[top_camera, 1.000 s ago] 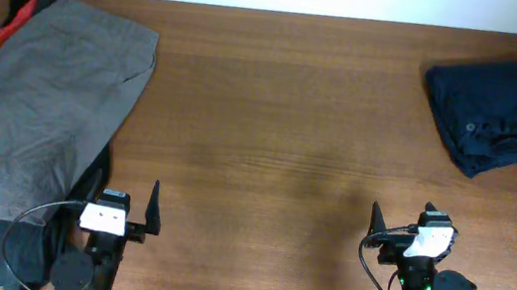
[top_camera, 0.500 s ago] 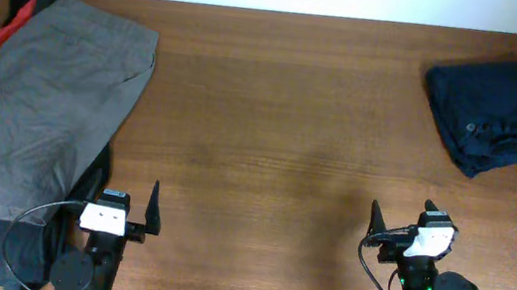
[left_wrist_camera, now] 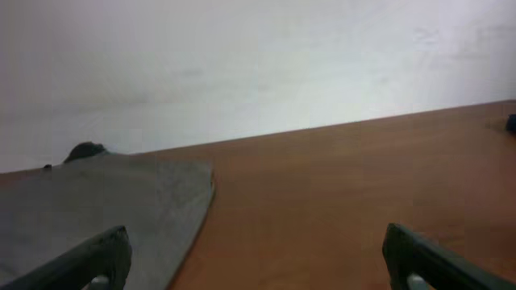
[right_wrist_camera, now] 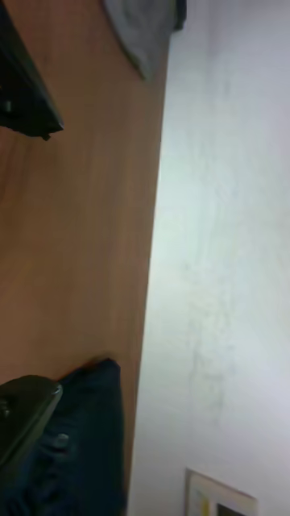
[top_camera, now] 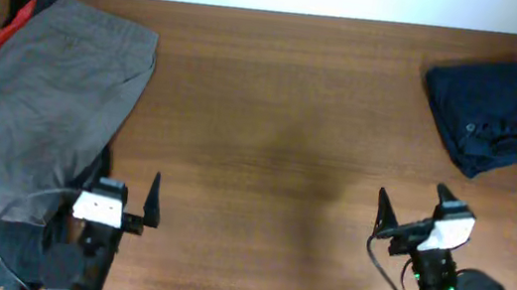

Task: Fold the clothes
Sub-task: 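Reach the left gripper to the grey shorts on the pile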

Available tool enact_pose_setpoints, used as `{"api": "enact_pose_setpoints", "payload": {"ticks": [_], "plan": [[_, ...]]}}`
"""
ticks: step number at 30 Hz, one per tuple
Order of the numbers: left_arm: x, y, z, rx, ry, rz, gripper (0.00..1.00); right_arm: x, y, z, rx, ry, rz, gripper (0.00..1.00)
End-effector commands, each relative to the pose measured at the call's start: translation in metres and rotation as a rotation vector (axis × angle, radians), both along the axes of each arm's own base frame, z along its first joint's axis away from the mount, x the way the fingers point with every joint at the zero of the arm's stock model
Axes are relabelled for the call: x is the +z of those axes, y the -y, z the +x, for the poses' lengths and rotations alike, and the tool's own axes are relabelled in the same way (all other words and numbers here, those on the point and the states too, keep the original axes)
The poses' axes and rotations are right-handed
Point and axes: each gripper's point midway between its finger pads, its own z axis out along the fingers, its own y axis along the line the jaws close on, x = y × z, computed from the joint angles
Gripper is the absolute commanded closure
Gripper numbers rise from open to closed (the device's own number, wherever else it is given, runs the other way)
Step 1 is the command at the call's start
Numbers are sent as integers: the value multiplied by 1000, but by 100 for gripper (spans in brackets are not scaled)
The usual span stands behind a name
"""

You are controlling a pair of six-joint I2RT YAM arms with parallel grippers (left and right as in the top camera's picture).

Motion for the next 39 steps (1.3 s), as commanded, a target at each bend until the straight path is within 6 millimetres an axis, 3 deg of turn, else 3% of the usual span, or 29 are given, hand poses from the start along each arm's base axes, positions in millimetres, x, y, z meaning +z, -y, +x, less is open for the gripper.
{"api": "enact_pose_setpoints", "payload": {"ticks": [1, 4, 9, 17, 21, 27, 29, 30, 35, 39], "plan": [[32, -2, 19, 1, -40, 17, 1, 29, 1, 11, 5, -29, -4, 1], [45, -2, 45, -1, -145, 13, 1, 54, 0, 26, 28, -70, -34, 1], [63, -4, 91, -3, -319, 10, 1, 73, 1, 54, 47, -229, -9, 1], [80, -6, 154, -35, -604, 72, 1, 54, 8, 105, 53, -554, 42, 1], [73, -2, 179, -69, -707, 53, 1, 37, 7, 131, 84, -665, 74, 1], [21, -4, 221, -71, -762, 49, 1, -1, -4, 148, 157, -766, 135, 1], [2, -18, 236, 7, -777, 66, 8, -11, -4, 149, 156, -795, 140, 1], [-17, -33, 245, 102, -806, 67, 10, -16, -4, 149, 155, -811, 143, 1], [-84, -67, 256, 253, -924, 121, 11, -22, -3, 145, 150, -846, 144, 1], [-127, -81, 261, 277, -985, 118, 11, -24, -4, 142, 150, -860, 147, 1]]}}
